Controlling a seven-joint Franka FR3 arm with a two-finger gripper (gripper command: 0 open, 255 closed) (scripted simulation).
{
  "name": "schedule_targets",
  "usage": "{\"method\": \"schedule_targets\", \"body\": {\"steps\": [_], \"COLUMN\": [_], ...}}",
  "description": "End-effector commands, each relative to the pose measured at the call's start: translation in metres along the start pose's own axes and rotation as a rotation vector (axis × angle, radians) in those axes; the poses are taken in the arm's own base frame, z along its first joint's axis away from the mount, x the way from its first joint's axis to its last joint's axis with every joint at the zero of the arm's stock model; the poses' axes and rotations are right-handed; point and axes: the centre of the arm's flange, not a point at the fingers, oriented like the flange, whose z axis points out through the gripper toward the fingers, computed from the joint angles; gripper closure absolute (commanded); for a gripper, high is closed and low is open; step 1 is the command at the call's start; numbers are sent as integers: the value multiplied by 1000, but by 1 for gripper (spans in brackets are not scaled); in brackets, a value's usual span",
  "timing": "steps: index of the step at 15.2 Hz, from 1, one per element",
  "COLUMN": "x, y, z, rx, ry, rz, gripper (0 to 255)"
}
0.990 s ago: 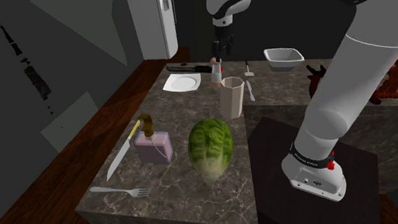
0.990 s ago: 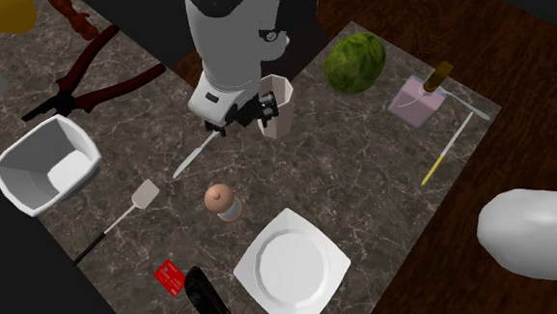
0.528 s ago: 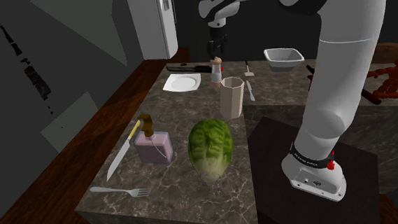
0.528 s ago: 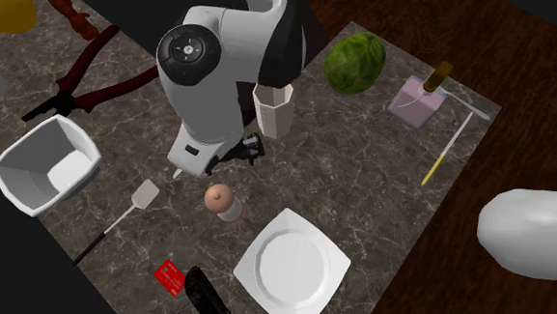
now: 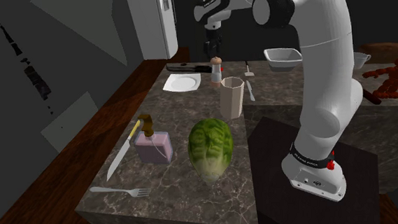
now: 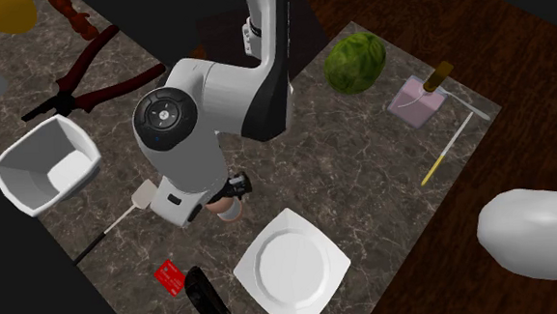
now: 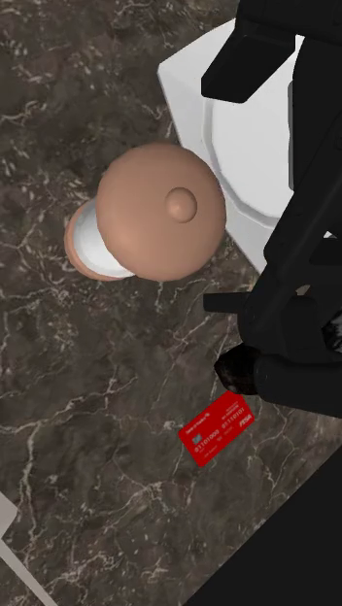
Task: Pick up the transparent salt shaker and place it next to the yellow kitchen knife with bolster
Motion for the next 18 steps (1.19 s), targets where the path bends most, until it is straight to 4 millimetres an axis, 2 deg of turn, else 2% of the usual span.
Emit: {"method": "schedule_targets", "body": {"steps": [1,5,13,14,18], "x": [2,2,2,2,2], "y": [1,1,1,1,1], "z": [10,35,34,34,34], "rx": [0,0,0,0,0], "ry": [1,1,1,1,1], "rz": [0,0,0,0,0], "gripper": [0,0,0,255,255]}}
